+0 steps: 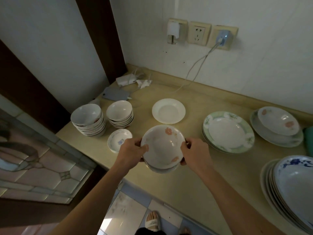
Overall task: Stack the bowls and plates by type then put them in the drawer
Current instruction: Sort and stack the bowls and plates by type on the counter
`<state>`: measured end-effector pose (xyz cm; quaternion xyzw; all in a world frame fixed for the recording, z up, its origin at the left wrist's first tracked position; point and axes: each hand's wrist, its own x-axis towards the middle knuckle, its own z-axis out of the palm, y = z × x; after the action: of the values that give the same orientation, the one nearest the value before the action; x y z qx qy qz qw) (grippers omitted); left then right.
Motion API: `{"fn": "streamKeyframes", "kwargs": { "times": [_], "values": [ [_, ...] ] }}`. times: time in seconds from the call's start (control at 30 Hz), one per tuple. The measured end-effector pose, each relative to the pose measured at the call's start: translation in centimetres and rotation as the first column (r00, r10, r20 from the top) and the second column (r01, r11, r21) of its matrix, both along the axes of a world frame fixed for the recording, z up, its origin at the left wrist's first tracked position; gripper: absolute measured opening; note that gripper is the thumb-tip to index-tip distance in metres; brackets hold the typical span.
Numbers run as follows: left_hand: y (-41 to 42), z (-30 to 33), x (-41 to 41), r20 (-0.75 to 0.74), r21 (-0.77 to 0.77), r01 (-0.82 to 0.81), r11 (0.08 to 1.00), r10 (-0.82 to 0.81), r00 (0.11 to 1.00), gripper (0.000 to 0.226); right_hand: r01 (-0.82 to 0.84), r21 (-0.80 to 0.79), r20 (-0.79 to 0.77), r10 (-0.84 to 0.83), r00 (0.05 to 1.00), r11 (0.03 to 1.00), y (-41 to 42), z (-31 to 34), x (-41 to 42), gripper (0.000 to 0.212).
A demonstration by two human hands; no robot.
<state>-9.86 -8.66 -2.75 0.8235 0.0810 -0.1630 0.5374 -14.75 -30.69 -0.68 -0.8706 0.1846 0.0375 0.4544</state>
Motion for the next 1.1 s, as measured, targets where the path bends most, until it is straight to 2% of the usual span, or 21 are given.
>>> {"fn": "streamKeyframes", "kwargs": {
  "times": [0.2,0.4,0.57,0.67,0.77,0.83,0.9,1.0,1.1],
  "values": [
    [0.5,-1.3,0.6,-0.022,0.064,0.068,0.996,-0.067,0.998,0.022,-0.024,-0.133,-0.044,0.019,0.999,0.991,0.9,-0.8,0.1,0.027],
    [0.8,-1.3,1.5,-0.013,0.094,0.099,0.991,-0.098,0.995,0.021,-0.014,-0.282,-0.061,-0.004,0.998,0.959,1.3,-1.7,0.0,0.028],
    [1.0,-1.2,2.1,-0.052,0.028,0.089,0.996,-0.088,0.995,0.028,0.036,-0.233,-0.013,-0.04,0.999,0.972,1.3,-2.3,0.0,0.024],
    [1.1,-1.3,2.5,-0.084,-0.048,0.079,0.996,-0.082,0.993,0.038,0.096,-0.128,-0.003,-0.097,0.995,0.987,1.1,-2.6,-0.3,0.025],
    [1.6,-1.4,2.7,-0.145,-0.069,0.103,0.992,-0.112,0.983,0.051,0.169,0.089,-0.085,-0.162,0.983,0.982,0.7,-3.2,-1.2,0.03],
    [2.2,-1.6,2.6,-0.272,-0.155,0.092,0.984,-0.132,0.953,0.062,0.225,0.289,-0.176,-0.18,0.968,0.93,0.6,-3.8,-2.2,0.034],
    [2.9,-2.2,2.3,-0.424,-0.304,0.04,0.952,-0.173,0.889,0.069,0.274,0.462,-0.253,-0.171,0.952,0.843,0.6,-4.3,-3.2,0.037],
    [3.3,-2.8,2.0,-0.532,-0.486,-0.041,0.873,-0.259,0.806,0.055,0.309,0.638,-0.293,-0.148,0.944,0.706,1.3,-4.8,-3.9,0.036],
    [3.0,-3.3,2.1,-0.551,-0.566,-0.108,0.818,-0.277,0.787,0.039,0.326,0.692,-0.273,-0.185,0.944,0.644,1.9,-4.8,-3.9,0.036]
  ]
}}
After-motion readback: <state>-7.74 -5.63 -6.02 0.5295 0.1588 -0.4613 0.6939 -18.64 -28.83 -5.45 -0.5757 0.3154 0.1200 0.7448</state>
